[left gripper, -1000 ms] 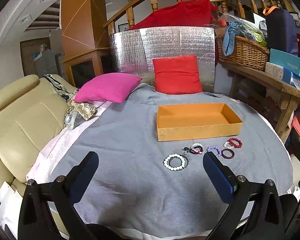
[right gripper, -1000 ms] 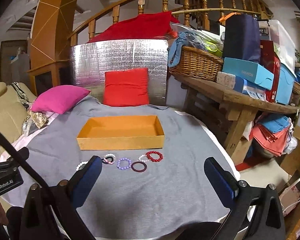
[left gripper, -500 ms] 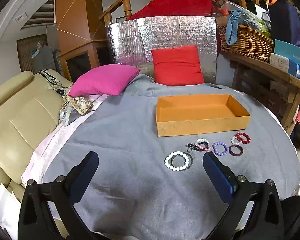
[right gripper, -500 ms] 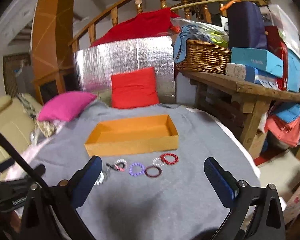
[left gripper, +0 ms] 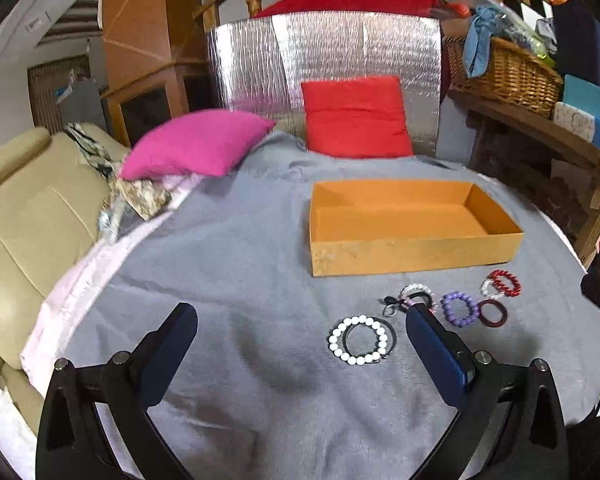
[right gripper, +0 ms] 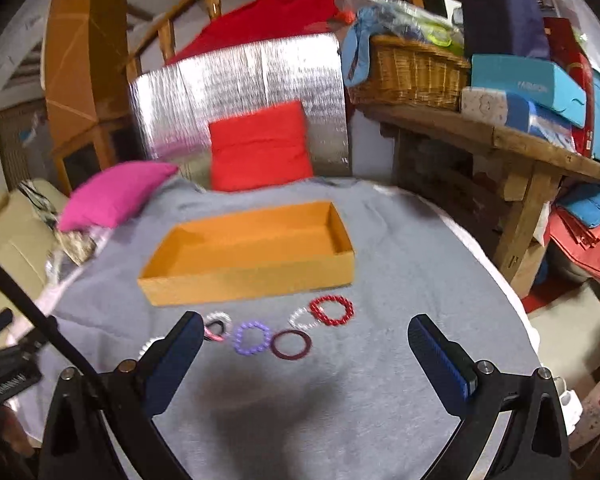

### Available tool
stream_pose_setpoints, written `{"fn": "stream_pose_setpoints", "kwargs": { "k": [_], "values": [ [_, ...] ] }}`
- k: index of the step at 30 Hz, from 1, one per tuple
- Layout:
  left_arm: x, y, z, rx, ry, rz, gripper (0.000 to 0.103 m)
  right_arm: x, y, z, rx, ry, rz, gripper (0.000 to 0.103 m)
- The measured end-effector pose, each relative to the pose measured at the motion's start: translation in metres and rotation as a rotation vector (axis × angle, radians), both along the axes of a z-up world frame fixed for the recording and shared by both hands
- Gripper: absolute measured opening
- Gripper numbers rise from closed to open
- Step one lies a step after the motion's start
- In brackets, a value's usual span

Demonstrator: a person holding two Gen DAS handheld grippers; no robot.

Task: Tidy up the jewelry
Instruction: 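Grasp the white pearl bracelet with the left tool while the right tool grasps the maroon bangle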

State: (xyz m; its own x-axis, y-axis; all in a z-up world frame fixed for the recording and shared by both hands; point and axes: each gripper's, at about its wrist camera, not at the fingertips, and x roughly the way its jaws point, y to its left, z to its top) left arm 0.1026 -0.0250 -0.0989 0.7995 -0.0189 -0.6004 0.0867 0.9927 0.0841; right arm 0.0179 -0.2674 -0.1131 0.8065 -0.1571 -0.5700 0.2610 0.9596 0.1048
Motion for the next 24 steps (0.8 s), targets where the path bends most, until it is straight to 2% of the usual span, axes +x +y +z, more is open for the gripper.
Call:
{"fn": "stream_pose_setpoints", "kwargs": {
  "k": [4,9,11,14,16,18,22,24],
  "values": [
    [0.037,0.005,-0.033,0.007,0.037,0.02,0.103,0.034,-0.024,-0.041,0.063,0.09,0.023,0.103],
    [0.081,0.006,-0.069,0.015,0.102,-0.026,0.103,0.072,-0.047,-0.079,0.23,0.178,0.089,0.101],
    [0.087,0.006,-0.082,0.001,0.127,-0.053,0.103,0.079,-0.046,-0.084,0.253,0.182,0.122,0.092],
    [0.096,0.003,-0.093,-0.034,0.22,-0.089,0.103,0.092,-0.039,-0.1,0.207,0.227,0.147,0.081],
    [0.097,0.001,-0.095,-0.051,0.237,-0.117,0.103,0.102,-0.037,-0.114,0.213,0.291,0.15,0.056],
    [0.097,0.001,-0.096,-0.036,0.244,-0.123,0.103,0.111,-0.037,-0.124,0.243,0.335,0.158,0.047],
    [0.098,0.005,-0.098,-0.108,0.297,-0.154,0.103,0.12,-0.034,-0.127,0.183,0.336,0.147,0.047],
    [0.096,0.0,-0.098,-0.127,0.308,-0.188,0.101,0.125,-0.032,-0.131,0.151,0.353,0.139,0.04]
  ]
}}
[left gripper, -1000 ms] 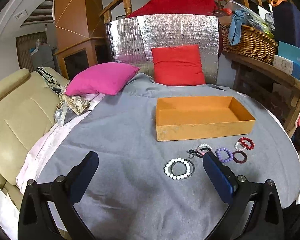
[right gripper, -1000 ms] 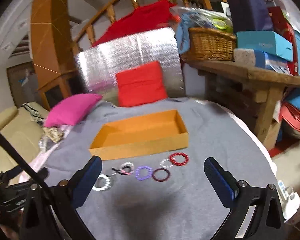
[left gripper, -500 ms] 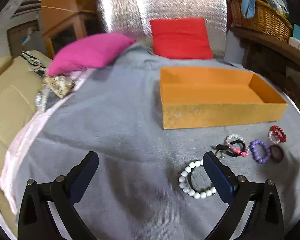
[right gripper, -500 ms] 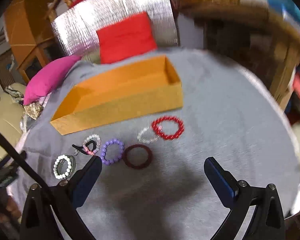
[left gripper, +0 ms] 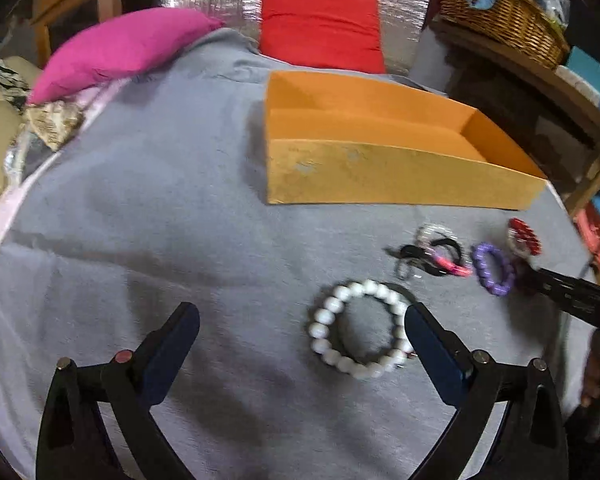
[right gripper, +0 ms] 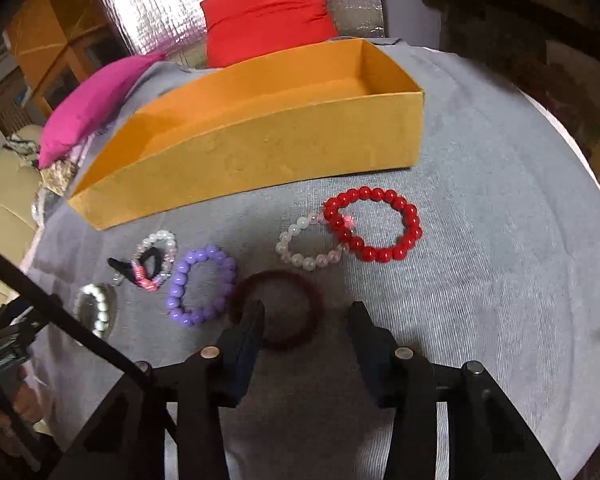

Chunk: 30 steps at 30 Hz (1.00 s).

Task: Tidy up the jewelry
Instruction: 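Grasp the white pearl bracelet with the left tool while the right tool grasps the maroon bangle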

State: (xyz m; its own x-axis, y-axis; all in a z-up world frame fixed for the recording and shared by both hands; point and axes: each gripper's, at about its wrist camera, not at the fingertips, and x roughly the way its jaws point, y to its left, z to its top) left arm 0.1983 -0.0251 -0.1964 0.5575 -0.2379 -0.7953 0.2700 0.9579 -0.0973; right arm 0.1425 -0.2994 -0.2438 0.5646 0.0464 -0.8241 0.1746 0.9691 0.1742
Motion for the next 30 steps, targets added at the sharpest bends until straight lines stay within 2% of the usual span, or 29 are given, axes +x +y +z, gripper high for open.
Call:
{"fn": "stream_pose_setpoints", "kwargs": {
  "k": [2,4,6,8,11,16,17,21,25,30],
  "values": [
    [0.001,-0.006,-0.002,0.01,-0.003,-0.028,0.099,0.002,0.004,0.0,-0.041,-0.01,0.011,0.037],
    [0.003,-0.012,-0.007,0.03,0.007,-0.051,0.087,0.003,0.008,-0.001,-0.089,-0.012,0.009,0.025],
    [0.01,-0.014,-0.016,0.035,0.051,-0.058,0.064,0.002,0.011,-0.001,-0.122,-0.021,0.009,0.018],
    [0.017,-0.011,-0.025,0.013,0.105,-0.049,0.053,0.001,0.012,0.0,-0.123,-0.027,0.006,0.011],
    [0.018,-0.007,-0.026,-0.011,0.109,-0.043,0.048,-0.002,0.011,0.002,-0.097,-0.037,-0.01,0.009],
    [0.021,0.001,-0.027,-0.055,0.114,-0.042,0.022,-0.009,-0.001,0.009,-0.029,-0.061,-0.018,0.009],
    [0.021,0.002,-0.027,-0.067,0.114,-0.049,0.014,-0.009,-0.002,0.011,-0.021,-0.071,-0.019,0.009],
    [0.017,0.002,-0.024,-0.087,0.102,-0.068,0.01,-0.012,-0.007,0.017,0.019,-0.096,-0.022,0.009],
    [0.011,-0.001,-0.009,-0.119,0.055,-0.098,0.009,-0.014,-0.006,0.024,0.046,-0.121,-0.018,0.009],
    [0.012,-0.011,0.012,-0.185,0.0,-0.137,0.009,-0.011,0.0,0.037,0.074,-0.204,-0.007,0.009]
  ]
}}
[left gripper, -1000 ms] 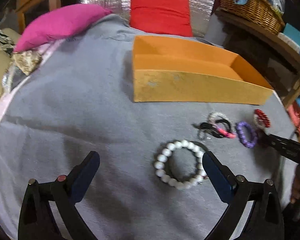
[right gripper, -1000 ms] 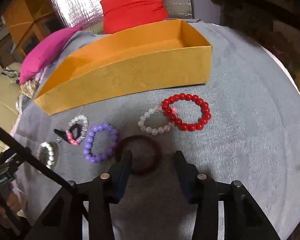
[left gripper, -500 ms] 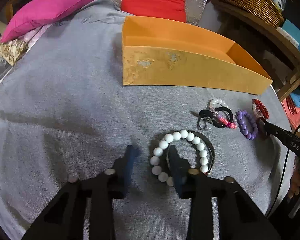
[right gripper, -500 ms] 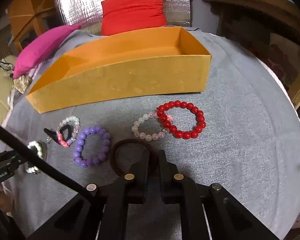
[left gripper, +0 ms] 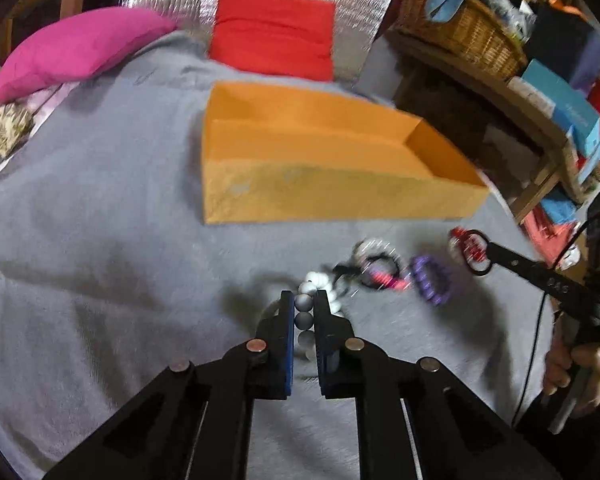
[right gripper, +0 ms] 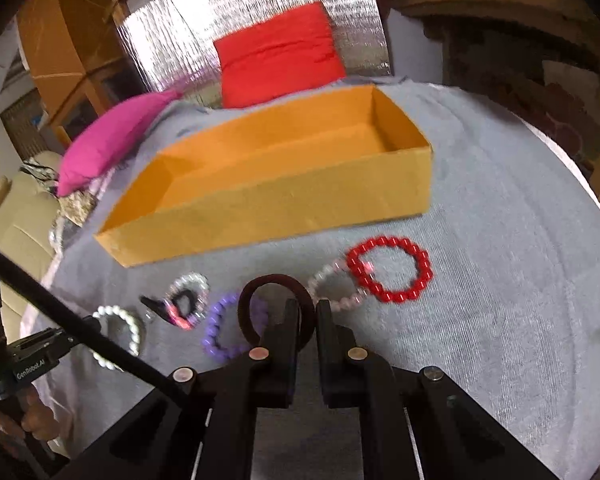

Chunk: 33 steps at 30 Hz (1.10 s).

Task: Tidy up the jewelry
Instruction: 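Grasp the white pearl bracelet with the left tool while the right tool grasps the maroon bangle, then lower both held bracelets into the orange box and open both tools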

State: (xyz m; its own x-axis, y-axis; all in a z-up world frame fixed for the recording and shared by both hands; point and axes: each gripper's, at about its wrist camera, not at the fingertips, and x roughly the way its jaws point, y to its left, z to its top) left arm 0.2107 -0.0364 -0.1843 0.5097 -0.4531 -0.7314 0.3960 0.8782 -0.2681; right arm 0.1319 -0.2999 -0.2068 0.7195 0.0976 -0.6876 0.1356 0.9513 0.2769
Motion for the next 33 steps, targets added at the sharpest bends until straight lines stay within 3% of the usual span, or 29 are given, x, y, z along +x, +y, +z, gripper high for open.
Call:
{"fn": "stream_pose_setpoints", "kwargs": {
  "k": [6,11,14,19,26,28,29,30,33],
  "values": [
    [0.015,-0.011,0.042,-0.06,-0.106,-0.001,0.009,0.017,0.0,0.023,0.032,-0.111,-0.024,0.009],
    [0.055,-0.026,0.082,-0.066,-0.199,0.063,0.009,0.053,-0.006,0.038,0.054,-0.159,-0.061,0.009],
    [0.078,-0.035,0.078,-0.056,-0.22,0.107,0.009,0.073,-0.008,0.036,0.066,-0.148,-0.072,0.009],
    [0.097,-0.045,0.049,-0.002,-0.16,0.119,0.01,0.106,-0.008,0.023,0.036,-0.093,-0.086,0.009],
    [0.096,-0.044,0.03,0.077,-0.12,0.148,0.01,0.108,-0.021,0.015,0.087,-0.067,-0.096,0.011],
    [0.091,-0.047,0.029,0.086,-0.122,0.14,0.019,0.103,-0.026,0.018,0.105,-0.083,-0.102,0.014],
    [0.087,-0.048,0.031,0.098,-0.133,0.136,0.029,0.1,-0.03,0.02,0.116,-0.091,-0.105,0.015],
    [0.081,-0.05,0.033,0.119,-0.156,0.133,0.038,0.096,-0.034,0.023,0.117,-0.106,-0.115,0.018],
    [0.062,-0.057,0.038,0.191,-0.228,0.121,0.052,0.082,-0.048,0.032,0.12,-0.142,-0.162,0.019]
  ]
}}
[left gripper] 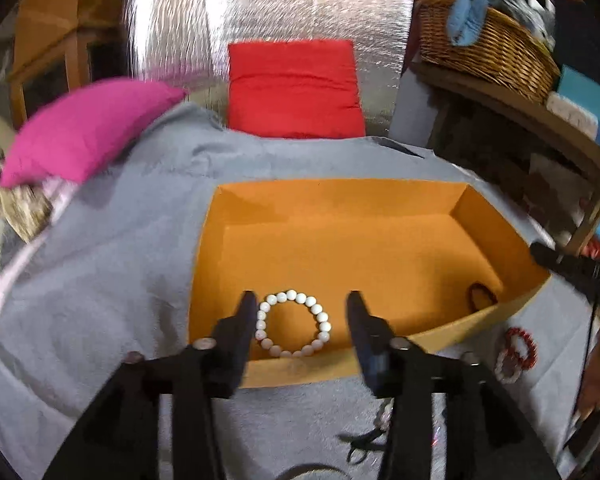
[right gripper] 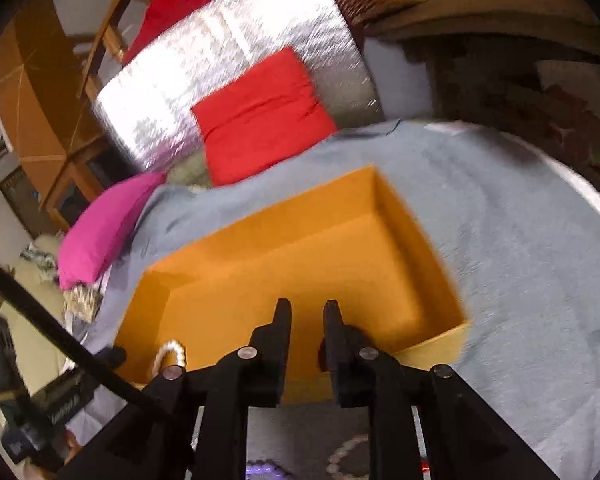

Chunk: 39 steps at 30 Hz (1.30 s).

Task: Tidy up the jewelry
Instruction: 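Lower both held bracelets into the orange box and open both tools, then withdraw both tools from the box toward the remaining bracelets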

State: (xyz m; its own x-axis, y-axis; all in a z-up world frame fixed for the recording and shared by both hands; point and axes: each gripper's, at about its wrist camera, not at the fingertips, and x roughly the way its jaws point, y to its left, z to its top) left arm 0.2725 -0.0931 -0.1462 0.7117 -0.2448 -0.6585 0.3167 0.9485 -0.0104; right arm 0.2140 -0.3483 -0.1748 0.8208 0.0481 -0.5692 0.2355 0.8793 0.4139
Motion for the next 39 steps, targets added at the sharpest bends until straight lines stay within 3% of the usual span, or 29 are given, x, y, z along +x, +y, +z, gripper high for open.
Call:
{"fn": "stream_pose_setpoints", "kwargs": {
  "k": [4,12,14,16,17,22,39],
  "values": [
    [-0.026,-0.005,0.008,0.085,-0.064,-0.008,0.061,-0.016,-0.012,0.008,-0.02,0.005,-0.031,0.019],
    [-0.071,0.009,0.021,0.111,-0.09,0.039,0.064,-0.058,0.008,0.014,-0.046,0.034,0.023,0.019],
    [-0.081,0.015,0.022,0.112,-0.092,0.054,0.065,-0.071,0.013,0.015,-0.06,0.033,0.033,0.028],
    [-0.089,0.02,0.022,0.113,-0.094,0.066,0.065,-0.088,0.02,0.015,-0.084,0.03,0.033,0.056],
    [-0.093,0.024,0.022,0.115,-0.096,0.075,0.065,-0.096,0.021,0.015,-0.088,0.024,0.031,0.06],
    [-0.102,0.032,0.023,0.131,-0.112,0.09,0.065,-0.114,0.029,0.006,-0.077,0.048,0.05,0.06],
    [-0.093,0.046,0.011,0.173,-0.099,0.116,0.065,-0.086,0.066,-0.016,-0.071,0.117,0.154,0.06]
  ]
}}
